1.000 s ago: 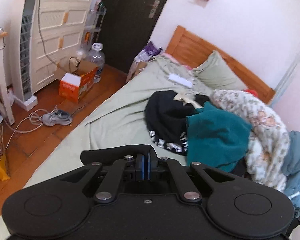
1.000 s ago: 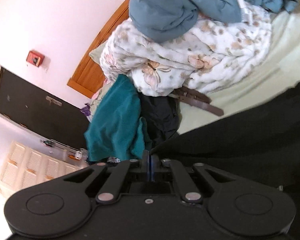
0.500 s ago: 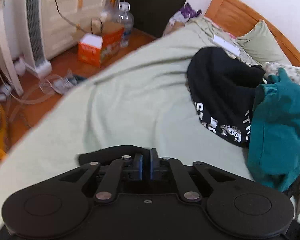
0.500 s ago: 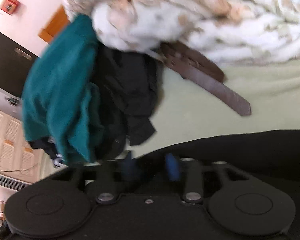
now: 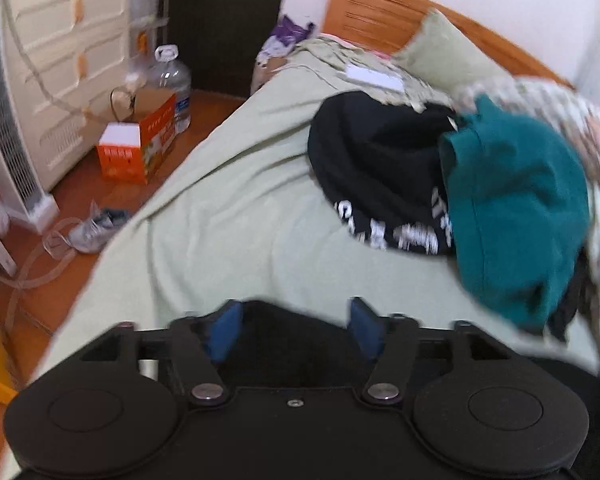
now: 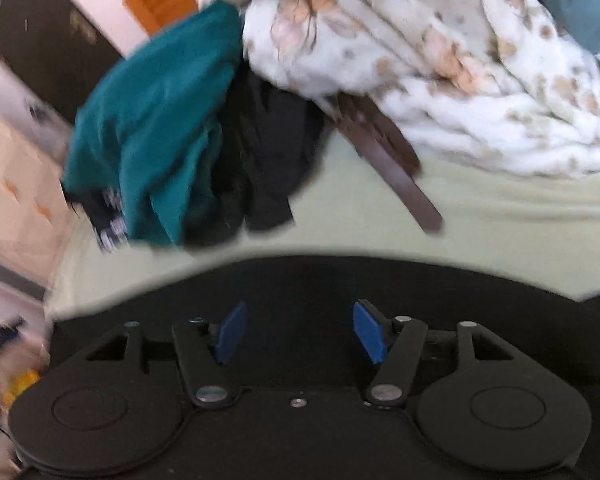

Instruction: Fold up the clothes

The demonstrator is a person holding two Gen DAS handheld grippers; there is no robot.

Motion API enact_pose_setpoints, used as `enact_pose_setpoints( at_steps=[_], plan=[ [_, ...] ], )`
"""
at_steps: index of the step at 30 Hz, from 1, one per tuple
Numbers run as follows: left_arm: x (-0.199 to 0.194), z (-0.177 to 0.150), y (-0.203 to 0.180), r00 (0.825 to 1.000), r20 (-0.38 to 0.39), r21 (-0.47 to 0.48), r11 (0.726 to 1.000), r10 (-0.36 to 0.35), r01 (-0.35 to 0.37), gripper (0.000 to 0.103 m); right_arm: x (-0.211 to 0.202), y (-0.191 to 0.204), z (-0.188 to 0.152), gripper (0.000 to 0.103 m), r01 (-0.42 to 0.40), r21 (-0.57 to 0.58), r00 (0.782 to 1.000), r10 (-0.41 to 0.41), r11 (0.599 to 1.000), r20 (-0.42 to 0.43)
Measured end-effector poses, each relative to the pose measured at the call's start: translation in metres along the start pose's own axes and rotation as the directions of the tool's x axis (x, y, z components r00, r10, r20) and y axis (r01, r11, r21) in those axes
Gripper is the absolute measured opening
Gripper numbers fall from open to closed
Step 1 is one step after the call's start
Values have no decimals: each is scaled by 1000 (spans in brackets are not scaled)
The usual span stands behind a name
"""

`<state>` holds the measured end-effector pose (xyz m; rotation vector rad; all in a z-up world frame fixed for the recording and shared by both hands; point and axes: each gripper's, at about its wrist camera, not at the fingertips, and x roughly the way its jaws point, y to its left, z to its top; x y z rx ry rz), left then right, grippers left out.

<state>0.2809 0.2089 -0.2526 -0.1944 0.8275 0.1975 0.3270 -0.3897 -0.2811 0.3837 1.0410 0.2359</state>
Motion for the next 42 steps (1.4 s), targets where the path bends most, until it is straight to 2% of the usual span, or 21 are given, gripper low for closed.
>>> enact_pose_setpoints(
  at_steps=[2,4,6,9,11,13,14,15,19,21,22,24,25,26,27,29,32,35,37,39,42],
  plan=[
    [-3,-25,5,998,-47,-1,999,33,-33,76,2,8,-26,68,-12,-26,999,11,1000,-45],
    [0,-41,18,996,-89,-53,998,21,-25,76,5,16,-51,74,-21,-53,996,16,998,-91],
    [5,-54,29,993,-114,-95,995,16,-27,76,14,26,-73,77,0,-96,990,-13,995,-138],
    [17,-68,41,992,-124,-143,989,27,-45,76,22,37,-89,77,42,-158,992,-59,987,-109],
    [31,-66,49,991,-134,-179,984,-1,-23,76,27,44,-96,77,77,-191,993,-92,979,-70],
    [41,-68,52,990,-138,-188,982,-19,-8,76,33,50,-100,84,107,-214,993,-116,971,-29],
    [46,-68,52,990,-142,-183,983,-22,-4,76,37,51,-101,97,91,-219,995,-97,971,-20],
    [51,-68,53,989,-145,-179,984,-25,-1,76,42,52,-102,103,78,-222,996,-85,972,-21],
    [72,-64,73,984,-147,-263,963,-96,55,76,62,52,-106,102,134,-220,986,-153,966,-72],
    [80,-64,78,981,-161,-293,954,-107,56,75,70,52,-110,102,194,-214,976,-211,957,-60],
    [85,-64,80,979,-166,-298,952,-122,68,74,70,52,-112,102,199,-202,976,-213,959,-53],
    [87,-60,77,980,-156,-255,964,-123,80,69,72,52,-116,102,238,-185,969,-246,954,-22],
    [87,-60,76,980,-155,-240,967,-126,87,63,74,52,-118,102,262,-180,964,-267,948,-4],
    [87,-58,73,979,-155,-221,970,-136,100,52,76,52,-119,102,267,-180,962,-272,947,-3],
    [88,-58,72,977,-156,-210,972,-142,108,46,78,53,-120,102,271,-180,961,-275,946,0],
    [87,-54,65,972,-162,-150,978,-169,145,17,81,52,-122,102,276,-179,960,-279,944,10],
    [80,-46,52,976,-155,-36,988,-152,149,12,82,52,-124,102,288,-182,957,-291,940,11],
    [66,-31,47,977,-135,14,986,-164,168,11,80,50,-121,102,280,-150,958,-285,948,-13],
    [51,-21,51,976,-103,-13,982,-190,190,8,78,49,-118,102,268,-119,961,-275,956,-41],
    [30,-8,62,974,-13,-65,972,-228,227,7,74,49,-116,102,247,-100,965,-254,964,-63],
    [25,10,70,974,-29,-98,970,-226,223,7,67,49,-118,102,223,-90,971,-230,971,-70]
  ],
)
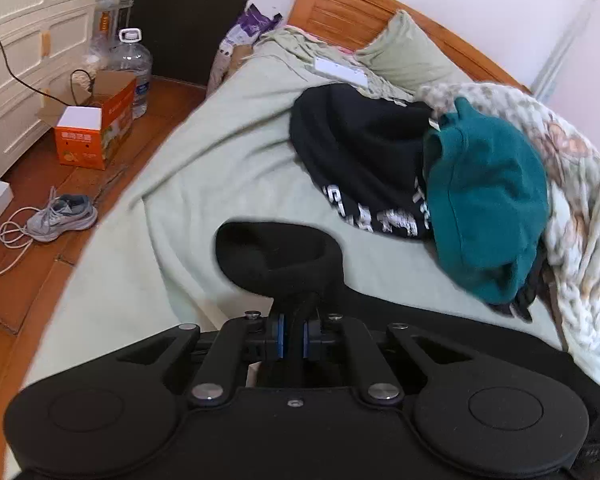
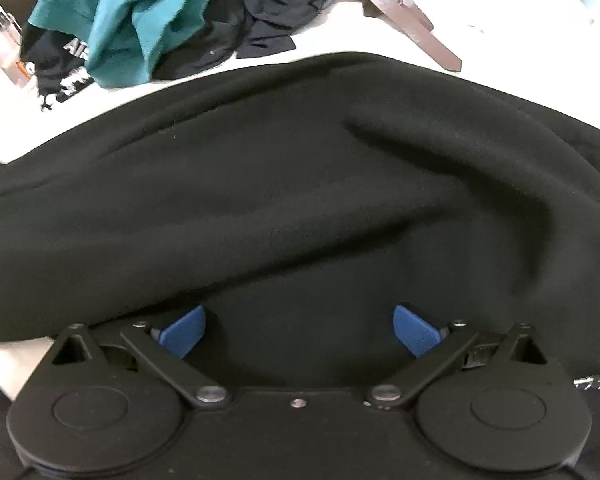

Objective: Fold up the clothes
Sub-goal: 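Grasp the black garment's edge with the right gripper while the left gripper holds its corner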

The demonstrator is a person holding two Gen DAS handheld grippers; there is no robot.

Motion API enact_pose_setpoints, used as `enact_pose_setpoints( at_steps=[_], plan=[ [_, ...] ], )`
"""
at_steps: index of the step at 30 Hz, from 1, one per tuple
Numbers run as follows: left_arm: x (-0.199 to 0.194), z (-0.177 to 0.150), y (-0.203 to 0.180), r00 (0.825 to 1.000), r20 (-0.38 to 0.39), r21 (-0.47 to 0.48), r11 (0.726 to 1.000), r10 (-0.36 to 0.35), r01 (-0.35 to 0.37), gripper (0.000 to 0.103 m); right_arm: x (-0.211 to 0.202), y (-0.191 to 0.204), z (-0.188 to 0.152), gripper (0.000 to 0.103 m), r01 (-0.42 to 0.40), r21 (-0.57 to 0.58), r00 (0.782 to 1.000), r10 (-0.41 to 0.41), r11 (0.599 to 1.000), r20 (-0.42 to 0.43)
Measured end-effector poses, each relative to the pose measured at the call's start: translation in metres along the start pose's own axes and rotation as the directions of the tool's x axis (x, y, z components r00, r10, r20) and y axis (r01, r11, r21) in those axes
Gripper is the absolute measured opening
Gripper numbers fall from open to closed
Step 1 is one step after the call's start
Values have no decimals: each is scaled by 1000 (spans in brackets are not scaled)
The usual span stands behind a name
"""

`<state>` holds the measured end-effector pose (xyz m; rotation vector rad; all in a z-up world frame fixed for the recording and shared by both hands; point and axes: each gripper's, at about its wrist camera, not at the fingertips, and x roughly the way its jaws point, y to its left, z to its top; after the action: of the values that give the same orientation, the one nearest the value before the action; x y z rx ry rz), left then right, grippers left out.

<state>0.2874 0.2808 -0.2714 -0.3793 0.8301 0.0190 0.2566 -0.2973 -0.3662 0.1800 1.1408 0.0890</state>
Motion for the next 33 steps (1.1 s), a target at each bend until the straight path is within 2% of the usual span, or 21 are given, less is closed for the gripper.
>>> enact_pose_setpoints(
  at_steps=[8,12,13,14,16,17,19,21,22,23,25,27,29,33],
  plan=[
    [35,64,-2,1000,3,-97,995,-28,28,8,6,-2,-4,102,-6,-40,1000,5,999,-28],
    [61,88,-7,998,28,-99,993,-58,60,11,7,-3,0,102,-7,-52,999,5,999,-33],
    [68,90,-8,998,28,-98,993,-60,62,16,8,-3,1,102,-6,-52,999,5,999,-32],
    [75,91,-10,998,27,-96,993,-61,64,33,7,-3,2,102,-7,-48,1000,5,999,-30],
    [86,92,-11,998,13,-86,994,-65,66,50,5,0,5,102,-12,-37,1000,12,999,-17],
    [90,91,-10,998,0,-75,995,-67,66,51,4,5,6,102,-22,-43,1000,22,999,-18],
    [88,85,-7,999,-22,-59,997,-48,47,53,-3,17,8,102,-55,-73,998,55,996,-11],
    [74,71,-3,999,-47,-1,1000,-26,26,53,-7,31,8,102,-92,-94,996,92,991,-7],
    [64,62,-1,999,-53,32,999,-14,15,56,-10,45,7,102,-107,-127,994,107,986,-9],
    [56,54,1,999,-47,50,999,-11,13,66,-10,51,5,102,-109,-145,994,109,983,-8],
    [36,29,7,1000,-22,100,995,0,2,74,-12,80,2,102,-142,-219,989,145,965,-3],
    [26,0,14,1000,1,154,988,-5,5,75,-8,99,1,100,-187,-246,982,190,951,-12],
    [24,-17,20,1000,19,164,986,-15,12,75,-3,113,1,96,-202,-272,978,206,941,-18],
    [39,-33,26,998,-20,143,988,-60,62,75,15,145,0,81,-192,-365,981,192,911,-39]
  ],
)
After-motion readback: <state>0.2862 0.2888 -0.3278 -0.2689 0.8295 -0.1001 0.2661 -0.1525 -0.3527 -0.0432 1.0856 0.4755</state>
